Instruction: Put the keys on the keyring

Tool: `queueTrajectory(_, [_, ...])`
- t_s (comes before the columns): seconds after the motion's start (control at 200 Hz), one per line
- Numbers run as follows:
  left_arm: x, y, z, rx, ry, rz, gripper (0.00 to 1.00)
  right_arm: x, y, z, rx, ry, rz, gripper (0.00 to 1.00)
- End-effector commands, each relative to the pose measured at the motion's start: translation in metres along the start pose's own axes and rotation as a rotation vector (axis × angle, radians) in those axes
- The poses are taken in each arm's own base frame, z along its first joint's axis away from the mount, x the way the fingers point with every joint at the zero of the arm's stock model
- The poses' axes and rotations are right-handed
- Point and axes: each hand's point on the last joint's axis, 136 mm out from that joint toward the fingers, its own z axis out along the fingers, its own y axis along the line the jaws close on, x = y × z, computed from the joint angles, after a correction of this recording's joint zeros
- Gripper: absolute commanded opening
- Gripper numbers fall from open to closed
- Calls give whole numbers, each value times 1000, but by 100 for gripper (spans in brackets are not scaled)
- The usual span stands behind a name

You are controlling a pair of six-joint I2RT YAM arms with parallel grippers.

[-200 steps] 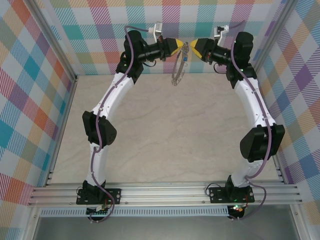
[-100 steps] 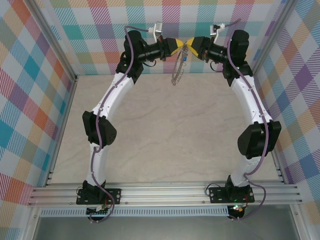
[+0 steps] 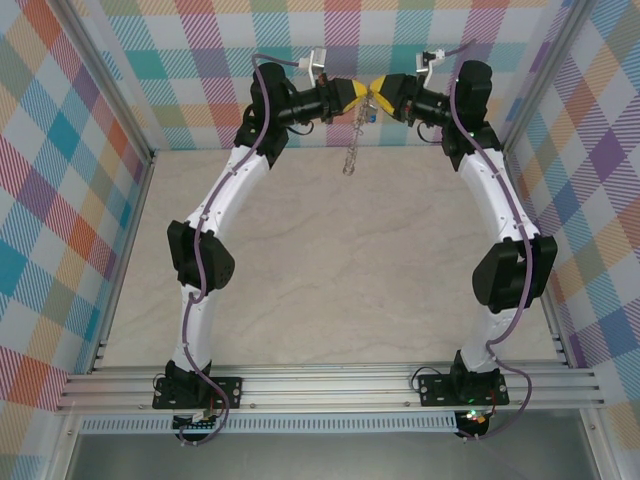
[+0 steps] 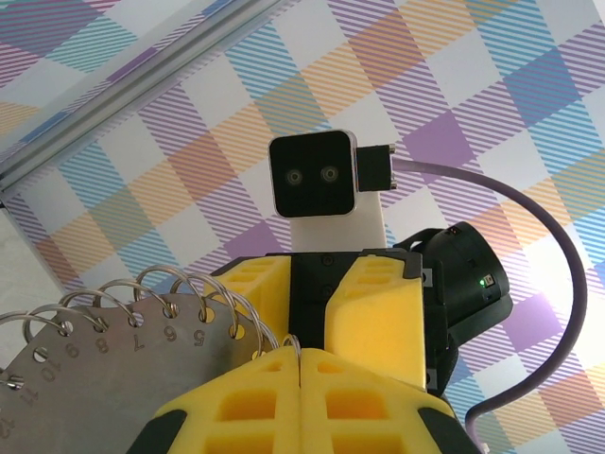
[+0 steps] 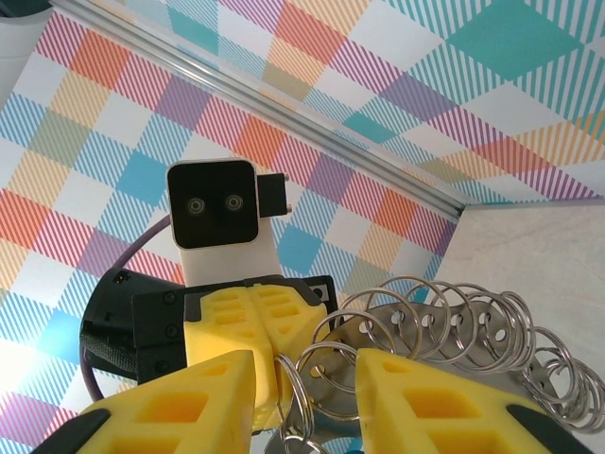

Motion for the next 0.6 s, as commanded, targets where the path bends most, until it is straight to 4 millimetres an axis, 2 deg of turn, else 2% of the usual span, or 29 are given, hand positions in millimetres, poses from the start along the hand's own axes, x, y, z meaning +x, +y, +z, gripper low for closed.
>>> queueTrajectory(0.0, [-11,-26,-5,66,-21,70,0,-3,19,2,-51,6,-43,31])
queueTrajectory(0.255, [-11,-23,-4,61,-26,63,0,1,25,3,-70,31,-53,16])
queueTrajectory(0.43, [-11,-22,-4,60,-27,63,0,6,28,5,-84,54,-59,15])
queueTrajectory(0.565, [-13,-22,-4,60,-32,62,0,7,30,6,-85,61,-65,0])
queueTrajectory(0.595, [-13,-21,-4,60,-31,61,0,7,30,5,-83,62,-69,0])
